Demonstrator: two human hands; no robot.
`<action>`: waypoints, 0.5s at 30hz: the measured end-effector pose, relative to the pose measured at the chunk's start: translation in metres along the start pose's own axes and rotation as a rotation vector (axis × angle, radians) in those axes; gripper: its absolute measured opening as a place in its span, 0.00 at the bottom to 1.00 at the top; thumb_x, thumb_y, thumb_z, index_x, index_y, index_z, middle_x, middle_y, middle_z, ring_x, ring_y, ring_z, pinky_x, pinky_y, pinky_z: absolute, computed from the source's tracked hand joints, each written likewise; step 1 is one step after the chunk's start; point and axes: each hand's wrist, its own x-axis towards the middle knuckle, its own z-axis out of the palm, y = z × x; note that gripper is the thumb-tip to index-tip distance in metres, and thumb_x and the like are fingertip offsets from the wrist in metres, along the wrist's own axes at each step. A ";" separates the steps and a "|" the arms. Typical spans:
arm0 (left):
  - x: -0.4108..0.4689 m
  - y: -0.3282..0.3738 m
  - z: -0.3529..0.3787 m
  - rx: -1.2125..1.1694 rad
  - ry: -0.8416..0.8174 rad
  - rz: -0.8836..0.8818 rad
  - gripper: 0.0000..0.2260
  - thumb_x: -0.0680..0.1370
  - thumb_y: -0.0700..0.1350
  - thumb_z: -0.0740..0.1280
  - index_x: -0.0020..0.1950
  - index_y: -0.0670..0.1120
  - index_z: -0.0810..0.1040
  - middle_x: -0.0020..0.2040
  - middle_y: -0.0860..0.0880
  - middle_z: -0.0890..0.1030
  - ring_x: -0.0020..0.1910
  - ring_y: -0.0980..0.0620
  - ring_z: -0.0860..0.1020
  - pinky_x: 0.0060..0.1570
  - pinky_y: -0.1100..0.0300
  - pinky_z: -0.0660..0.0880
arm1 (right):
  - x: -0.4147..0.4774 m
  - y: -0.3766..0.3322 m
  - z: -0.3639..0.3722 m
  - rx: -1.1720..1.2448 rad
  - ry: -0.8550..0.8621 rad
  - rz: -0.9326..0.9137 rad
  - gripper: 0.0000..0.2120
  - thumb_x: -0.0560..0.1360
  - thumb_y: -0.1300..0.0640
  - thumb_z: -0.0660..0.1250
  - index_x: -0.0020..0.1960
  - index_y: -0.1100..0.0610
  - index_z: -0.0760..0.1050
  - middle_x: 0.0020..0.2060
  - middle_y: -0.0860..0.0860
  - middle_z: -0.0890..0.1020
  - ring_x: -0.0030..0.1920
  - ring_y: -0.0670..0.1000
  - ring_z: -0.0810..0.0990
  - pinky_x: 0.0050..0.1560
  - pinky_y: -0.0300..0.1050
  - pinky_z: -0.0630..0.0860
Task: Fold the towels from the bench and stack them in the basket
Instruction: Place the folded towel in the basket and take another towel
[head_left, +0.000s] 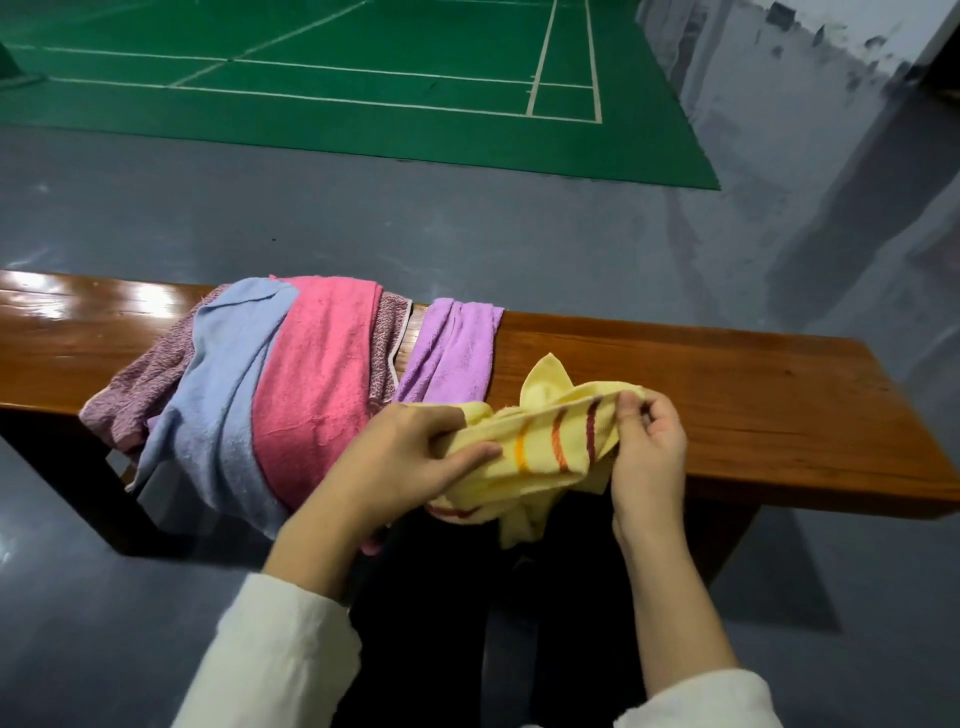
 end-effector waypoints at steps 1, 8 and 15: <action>0.000 -0.006 -0.005 0.023 -0.006 0.008 0.23 0.71 0.66 0.62 0.29 0.50 0.62 0.25 0.49 0.61 0.26 0.54 0.62 0.29 0.60 0.60 | 0.004 0.001 -0.001 -0.012 0.017 0.002 0.09 0.82 0.56 0.58 0.44 0.54 0.73 0.38 0.50 0.77 0.41 0.48 0.74 0.43 0.43 0.72; 0.005 -0.047 -0.043 0.089 -0.066 -0.029 0.26 0.69 0.68 0.62 0.28 0.48 0.59 0.25 0.51 0.60 0.25 0.54 0.60 0.27 0.63 0.57 | 0.023 0.007 -0.008 -0.059 0.091 -0.052 0.10 0.81 0.58 0.59 0.42 0.49 0.72 0.37 0.48 0.77 0.38 0.46 0.74 0.42 0.44 0.72; -0.003 -0.070 -0.052 -0.183 0.013 -0.133 0.22 0.72 0.64 0.61 0.29 0.49 0.65 0.26 0.55 0.61 0.27 0.59 0.60 0.28 0.62 0.57 | 0.029 0.010 -0.018 0.035 0.177 0.040 0.09 0.81 0.58 0.59 0.44 0.50 0.73 0.39 0.49 0.78 0.40 0.47 0.76 0.43 0.44 0.74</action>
